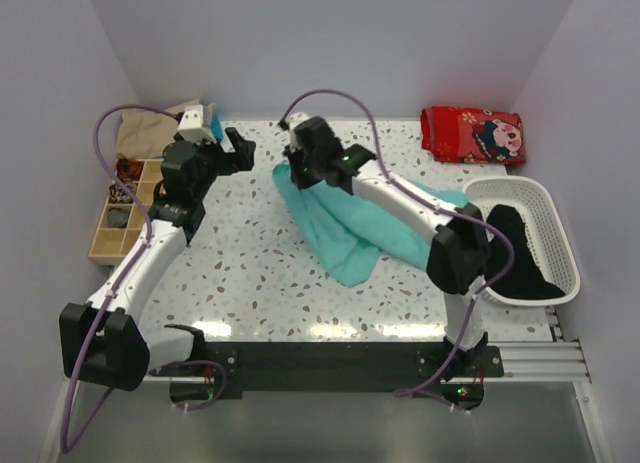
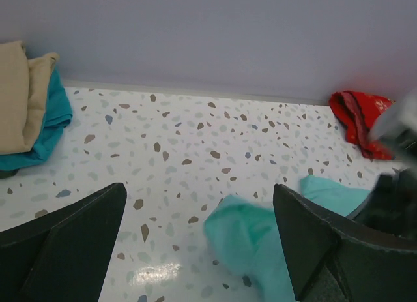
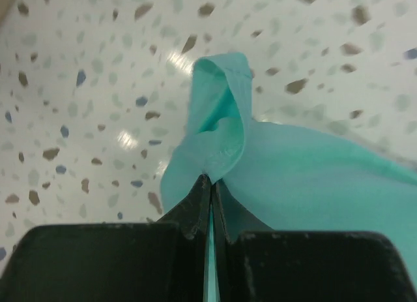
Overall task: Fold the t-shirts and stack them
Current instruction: Move the tshirt to the center of the board
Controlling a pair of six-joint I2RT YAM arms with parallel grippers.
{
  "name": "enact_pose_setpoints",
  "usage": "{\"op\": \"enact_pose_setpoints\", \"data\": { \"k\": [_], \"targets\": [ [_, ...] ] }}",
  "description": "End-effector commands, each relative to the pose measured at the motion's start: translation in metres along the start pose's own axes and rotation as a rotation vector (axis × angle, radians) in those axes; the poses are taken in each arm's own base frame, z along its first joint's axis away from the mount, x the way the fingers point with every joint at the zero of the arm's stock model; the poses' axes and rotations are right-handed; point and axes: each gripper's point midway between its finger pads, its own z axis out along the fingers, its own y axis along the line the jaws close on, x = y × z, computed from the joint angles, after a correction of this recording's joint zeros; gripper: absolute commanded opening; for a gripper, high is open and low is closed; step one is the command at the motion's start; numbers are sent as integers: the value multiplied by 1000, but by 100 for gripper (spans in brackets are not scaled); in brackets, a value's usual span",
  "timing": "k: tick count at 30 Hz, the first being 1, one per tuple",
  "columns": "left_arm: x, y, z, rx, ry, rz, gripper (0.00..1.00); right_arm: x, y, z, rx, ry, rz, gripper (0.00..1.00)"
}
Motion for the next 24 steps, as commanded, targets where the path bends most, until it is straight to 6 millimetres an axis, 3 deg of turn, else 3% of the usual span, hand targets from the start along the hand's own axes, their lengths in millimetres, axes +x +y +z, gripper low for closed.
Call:
{"op": "enact_pose_setpoints", "data": {
  "k": [1,3,4,5,6,7,8,9,11,12,13,14,17,18,21,24],
  "targets": [
    [-29,1,-8,-24,-85,-25,100,15,82,-4,-165,22,-65,5],
    [-31,5,-9,-43,-83,-22,100,26,82,0,-162,43,-75,13],
    [-31,8,-9,-61,-81,-19,100,21,78,-7,-154,30,-79,24],
    [-32,9,-10,-63,-81,-12,100,17,66,-11,-95,10,-89,35],
    [-30,9,-9,-61,-74,-9,100,26,53,-14,-47,22,-117,42],
    [-26,11,-7,-65,-62,-6,100,24,34,-19,30,10,-120,43],
    [-24,11,-6,-62,-55,-9,100,7,6,-42,159,-53,-111,46],
    [-21,10,-4,-57,-44,-16,100,22,-18,-45,245,-35,-114,49],
    [-5,5,4,-14,2,-30,100,15,-75,-74,395,-76,-41,60],
    [7,1,8,12,32,-62,100,35,-98,-76,438,-41,5,60],
    [19,-1,10,32,46,-83,100,41,-135,-83,499,-31,66,60],
    [27,-3,11,51,58,-102,100,49,-152,-87,531,-17,102,60],
    [69,-5,16,75,136,-135,100,74,-187,-82,554,21,180,61],
    [89,-3,18,59,178,-130,100,79,-191,-73,555,34,183,61],
    [123,4,16,38,261,-139,100,83,-199,-44,525,60,188,63],
    [144,6,9,36,304,-136,100,81,-212,-14,490,72,223,63]
  ]
}}
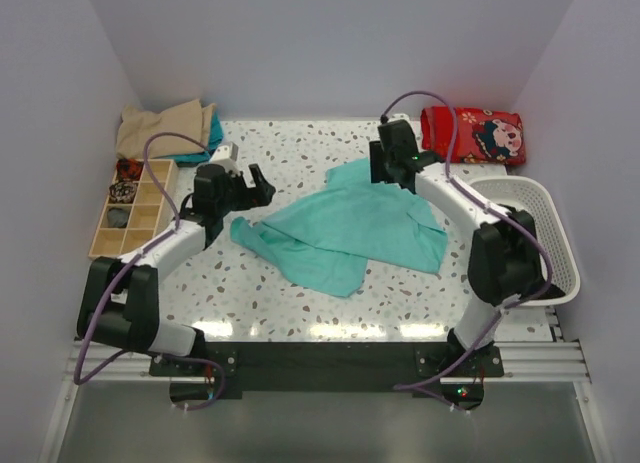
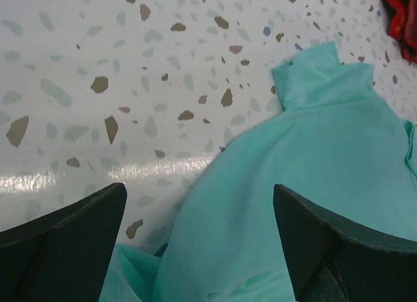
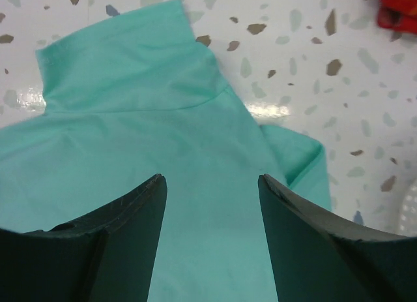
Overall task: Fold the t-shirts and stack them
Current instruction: Move the tshirt to the center of the board, then flatten out the tshirt
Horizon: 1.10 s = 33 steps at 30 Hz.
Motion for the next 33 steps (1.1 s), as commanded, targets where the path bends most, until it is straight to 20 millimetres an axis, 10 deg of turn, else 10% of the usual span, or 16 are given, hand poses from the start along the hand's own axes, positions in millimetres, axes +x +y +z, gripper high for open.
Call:
{"op": "enact_pose_setpoints", "data": {
  "k": [1,11,20,33],
  "targets": [
    [10,-5,-1,31,-1,-8,100,-13,26,40,-110,1,54,63],
    [43,5,18,10,108,-8,100,-37,38,112,-205,54,118,61],
    [70,12,27,2,203,10,100,-37,31,123,-226,97,132,62],
    [90,17,34,2,284,9,100,11,30,136,-243,232,126,61]
  ]
}}
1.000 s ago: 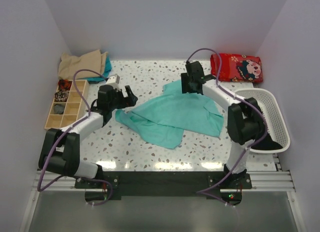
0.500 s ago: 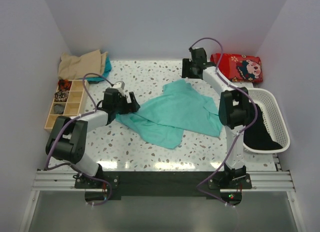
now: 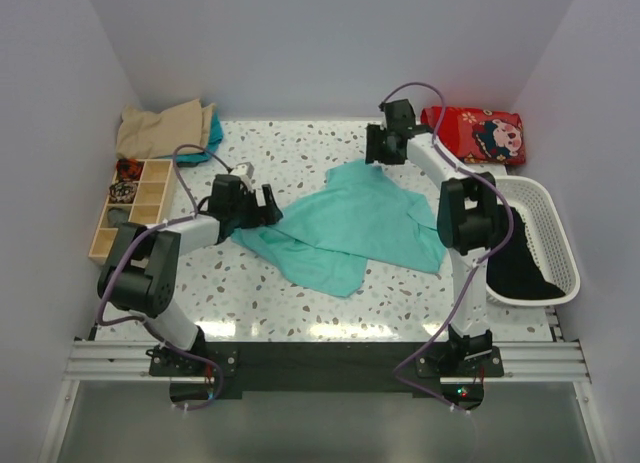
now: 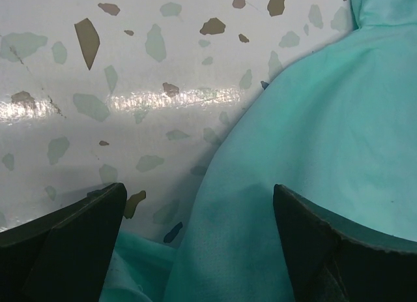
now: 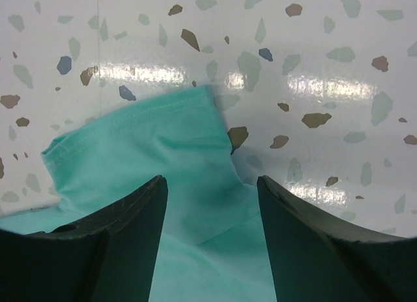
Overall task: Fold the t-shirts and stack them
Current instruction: Flatten out the tshirt
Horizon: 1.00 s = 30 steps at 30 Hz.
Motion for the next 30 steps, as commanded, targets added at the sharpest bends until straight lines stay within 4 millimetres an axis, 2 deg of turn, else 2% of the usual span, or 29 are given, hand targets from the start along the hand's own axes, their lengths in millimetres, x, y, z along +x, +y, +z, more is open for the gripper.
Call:
{"op": "enact_pose_setpoints", "data": {
  "k": [1,6,8,11,12,13,14,15,17,19,20,21,22,23,24,25,26,28,29,30],
  "targets": [
    [-7,-11,5,49,2,34,100,15,2,6,-38,52,9,61],
    [3,-9,10,52,30,29,100,22,5,10,-53,81,11,60],
    [6,-7,11,49,38,28,100,24,6,11,-60,86,9,56],
    [6,-8,13,56,41,30,96,26,8,12,-76,95,9,42],
    [7,-10,14,67,46,31,87,29,8,15,-78,105,10,29],
    [8,-11,15,74,48,31,81,30,9,15,-85,110,10,20],
    [9,-12,17,82,55,29,59,31,9,16,-88,110,10,11],
    [10,-13,18,88,59,25,43,29,9,15,-94,104,13,1],
    [6,-16,20,99,56,15,14,22,16,9,-123,81,11,0],
    [-1,-20,20,107,45,10,4,5,21,-7,-143,25,5,0],
    [-15,-26,19,118,16,16,0,-3,24,-15,-156,-2,3,0],
    [-20,-27,17,112,14,15,0,-12,26,-23,-162,-26,-2,0],
    [-31,-31,15,111,-6,15,0,-28,29,-41,-171,-73,-13,0],
    [-56,-40,9,121,-62,26,0,-40,32,-54,-177,-103,-24,0],
    [-68,-44,3,114,-81,28,0,-48,34,-64,-178,-127,-30,0],
    [-83,-48,-2,113,-111,36,0,-65,36,-88,-180,-181,-42,0],
    [-118,-61,-16,119,-192,53,0,-80,38,-104,-181,-224,-51,0],
    [-146,-66,-30,91,-236,89,0,-101,38,-131,-166,-288,-72,0],
    [-180,-74,-45,71,-301,105,0,-119,40,-155,-164,-339,-82,0],
    [-188,-73,-51,51,-296,114,0,-128,39,-166,-150,-367,-88,0]
  ]
}}
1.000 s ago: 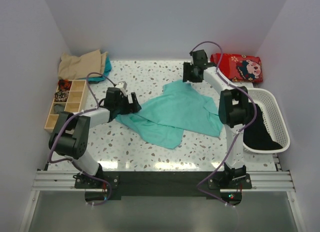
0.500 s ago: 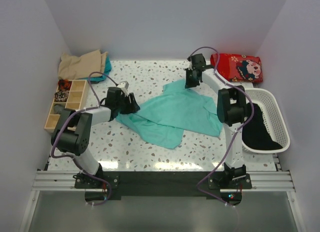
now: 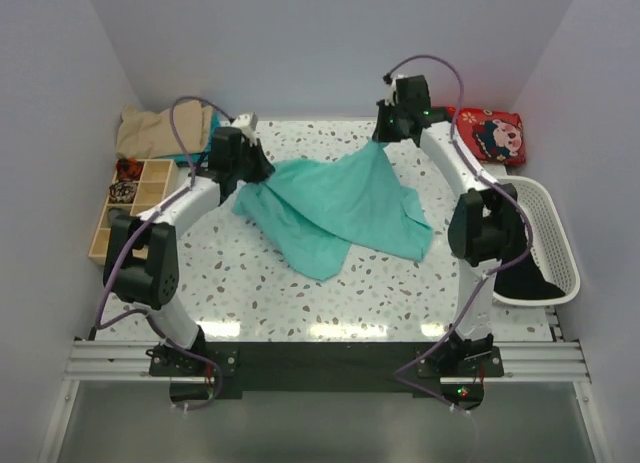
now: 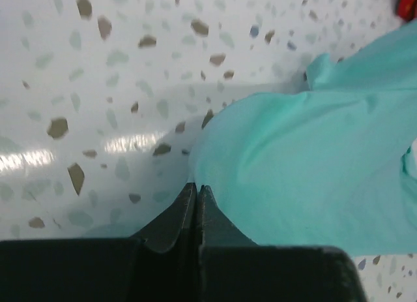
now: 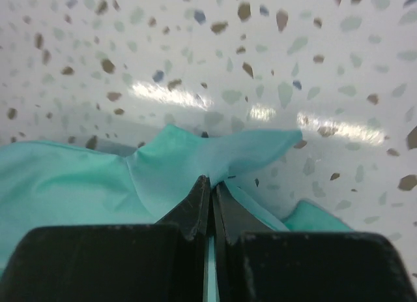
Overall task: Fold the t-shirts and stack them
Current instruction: Flatten out the tshirt
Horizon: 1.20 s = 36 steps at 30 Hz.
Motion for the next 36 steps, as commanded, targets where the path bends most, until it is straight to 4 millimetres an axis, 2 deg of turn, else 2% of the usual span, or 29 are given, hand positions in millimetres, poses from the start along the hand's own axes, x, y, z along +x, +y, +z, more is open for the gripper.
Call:
{"op": "enact_pose_setpoints", "data": {
  "k": [1,2,4,6,7,9,11,12,13,15,16,18,19,20,21,22,23,24,25,26,27,28,29,30,31,32,33,35,36],
  "targets": [
    [-126,-34,-53,-25,-248,109,0,-118,26,-119,-7,-344,-90,0],
    [-153,-38,-63,-27,-289,114,0,-137,32,-140,-10,-400,-101,0],
    [-179,-33,-74,-43,-333,117,0,-163,34,-168,10,-491,-117,2],
    [-206,-37,-87,-35,-377,133,0,-177,34,-184,24,-534,-130,2],
    [-226,-38,-99,-43,-415,151,0,-191,37,-203,25,-585,-139,2],
    [-235,-39,-110,-47,-417,168,0,-196,39,-222,24,-616,-144,2],
    [-241,-46,-127,-46,-440,194,0,-192,42,-228,5,-617,-144,3],
    [-239,-47,-133,-46,-448,197,0,-191,48,-247,-15,-643,-142,3],
    [-229,-46,-143,-46,-448,196,0,-175,47,-235,-34,-595,-131,2],
    [-217,-50,-152,-18,-462,190,1,-162,54,-239,-82,-588,-128,2],
    [-192,-47,-155,-6,-432,177,2,-141,55,-239,-107,-550,-118,2],
    [-159,-53,-153,73,-382,155,2,-110,66,-239,-187,-487,-129,0],
    [-120,-50,-149,107,-316,138,2,-79,63,-236,-203,-439,-103,0],
    [-99,-49,-147,122,-283,125,2,-62,65,-237,-233,-416,-93,0],
    [-56,-41,-142,126,-210,87,2,-25,58,-217,-232,-329,-47,1],
    [-34,-41,-141,137,-174,74,2,-10,60,-230,-248,-322,-32,1],
    [-13,-38,-140,139,-143,64,2,10,62,-228,-278,-275,-14,1],
    [26,-30,-136,132,-78,42,2,50,56,-210,-279,-175,38,0],
    [45,-26,-135,126,-45,28,2,67,64,-218,-307,-162,34,0],
    [62,-21,-135,120,-13,12,2,87,66,-215,-313,-126,38,0],
    [91,-16,-136,113,41,-18,1,120,60,-204,-285,-58,54,0],
    [107,-16,-139,118,84,-34,0,146,65,-205,-280,4,43,0],
    [116,-18,-140,122,97,-35,0,158,66,-213,-275,5,35,0],
    [127,-33,-144,151,112,-33,7,180,61,-209,-247,48,40,2],
    [134,-33,-145,129,130,-43,13,196,63,-212,-247,85,38,7],
    [141,-36,-146,135,151,-52,26,203,64,-218,-263,90,41,16],
    [149,-36,-147,132,174,-74,40,213,63,-219,-263,117,62,34],
    [149,-41,-149,148,185,-65,43,220,55,-224,-218,127,72,32],
    [142,-43,-150,142,166,-62,96,213,51,-230,-198,84,63,32]
  ]
}}
